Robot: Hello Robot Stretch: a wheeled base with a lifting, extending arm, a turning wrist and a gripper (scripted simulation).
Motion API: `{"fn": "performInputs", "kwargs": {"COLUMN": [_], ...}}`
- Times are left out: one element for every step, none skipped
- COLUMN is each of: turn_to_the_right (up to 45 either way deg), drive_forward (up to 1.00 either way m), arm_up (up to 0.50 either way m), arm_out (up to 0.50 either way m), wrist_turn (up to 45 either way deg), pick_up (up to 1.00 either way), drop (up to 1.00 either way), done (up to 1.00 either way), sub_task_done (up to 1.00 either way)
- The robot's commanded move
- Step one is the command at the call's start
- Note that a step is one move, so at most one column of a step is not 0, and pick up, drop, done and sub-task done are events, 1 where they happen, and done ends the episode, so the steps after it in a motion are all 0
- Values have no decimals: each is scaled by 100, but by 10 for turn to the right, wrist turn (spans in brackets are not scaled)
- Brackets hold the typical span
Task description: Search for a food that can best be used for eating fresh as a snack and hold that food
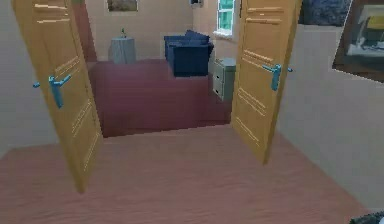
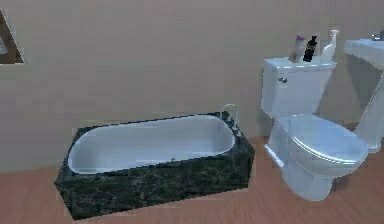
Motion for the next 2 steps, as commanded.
{"fn": "performInputs", "kwargs": {"turn_to_the_right": [0,-30], "drive_forward": [100,0], "arm_up": [0,0], "arm_out": [0,0], "wrist_turn": [0,0], "pick_up": [0,0], "drop": [0,0], "done": [0,0], "sub_task_done": [0,0]}}
